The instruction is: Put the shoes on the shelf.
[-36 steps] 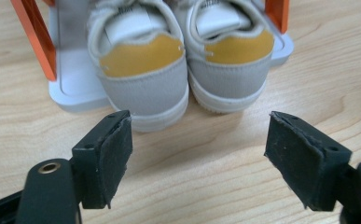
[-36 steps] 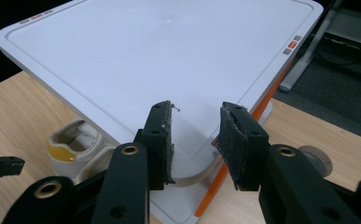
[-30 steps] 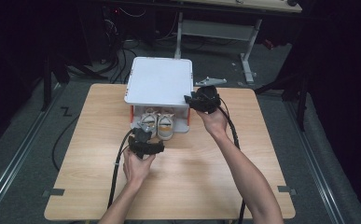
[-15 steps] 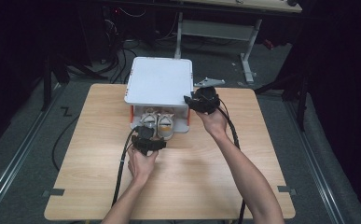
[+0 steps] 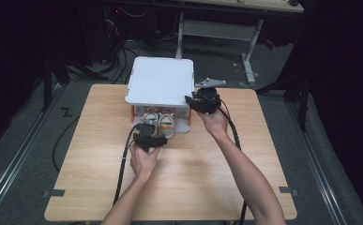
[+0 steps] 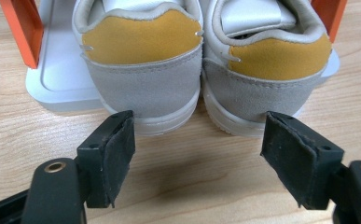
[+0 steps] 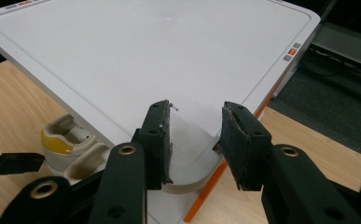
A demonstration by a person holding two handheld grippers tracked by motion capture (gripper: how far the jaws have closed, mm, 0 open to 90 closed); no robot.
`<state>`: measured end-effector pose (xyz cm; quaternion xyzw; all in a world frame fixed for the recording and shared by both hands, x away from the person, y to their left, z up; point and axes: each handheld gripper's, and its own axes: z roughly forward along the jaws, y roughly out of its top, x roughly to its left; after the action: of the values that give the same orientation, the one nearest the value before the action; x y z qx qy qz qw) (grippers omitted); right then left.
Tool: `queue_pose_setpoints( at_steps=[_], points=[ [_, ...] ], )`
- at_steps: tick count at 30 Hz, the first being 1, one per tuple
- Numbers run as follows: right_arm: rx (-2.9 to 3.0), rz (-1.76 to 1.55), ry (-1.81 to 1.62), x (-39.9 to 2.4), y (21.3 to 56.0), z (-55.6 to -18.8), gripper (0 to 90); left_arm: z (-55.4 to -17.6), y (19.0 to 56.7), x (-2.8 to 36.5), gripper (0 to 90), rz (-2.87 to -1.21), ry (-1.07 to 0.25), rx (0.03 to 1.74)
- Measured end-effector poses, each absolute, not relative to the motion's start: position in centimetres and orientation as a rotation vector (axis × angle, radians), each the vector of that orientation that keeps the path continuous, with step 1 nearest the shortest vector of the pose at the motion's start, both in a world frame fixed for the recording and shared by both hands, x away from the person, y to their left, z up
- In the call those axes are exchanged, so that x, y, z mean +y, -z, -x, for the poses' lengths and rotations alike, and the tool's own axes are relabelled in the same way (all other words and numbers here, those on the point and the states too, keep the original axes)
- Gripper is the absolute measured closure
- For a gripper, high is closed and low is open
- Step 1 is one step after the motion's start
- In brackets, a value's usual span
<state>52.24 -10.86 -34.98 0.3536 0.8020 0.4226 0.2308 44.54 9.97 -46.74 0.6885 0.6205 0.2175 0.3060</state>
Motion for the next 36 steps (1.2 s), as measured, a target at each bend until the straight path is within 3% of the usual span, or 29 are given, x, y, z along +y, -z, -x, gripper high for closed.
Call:
queue_pose_setpoints(
  at_steps=[21,36],
  points=[
    [2.212,-0.980,-1.149,-10.9,34.9,-52.3,67.0,-48.6,46.7,9.2,26.8,-1.798,-0.612,1.709],
    [2.210,-0.993,-1.137,-10.9,34.8,-52.3,67.3,-49.5,46.9,8.1,24.5,-1.772,-0.618,1.702]
  ],
)
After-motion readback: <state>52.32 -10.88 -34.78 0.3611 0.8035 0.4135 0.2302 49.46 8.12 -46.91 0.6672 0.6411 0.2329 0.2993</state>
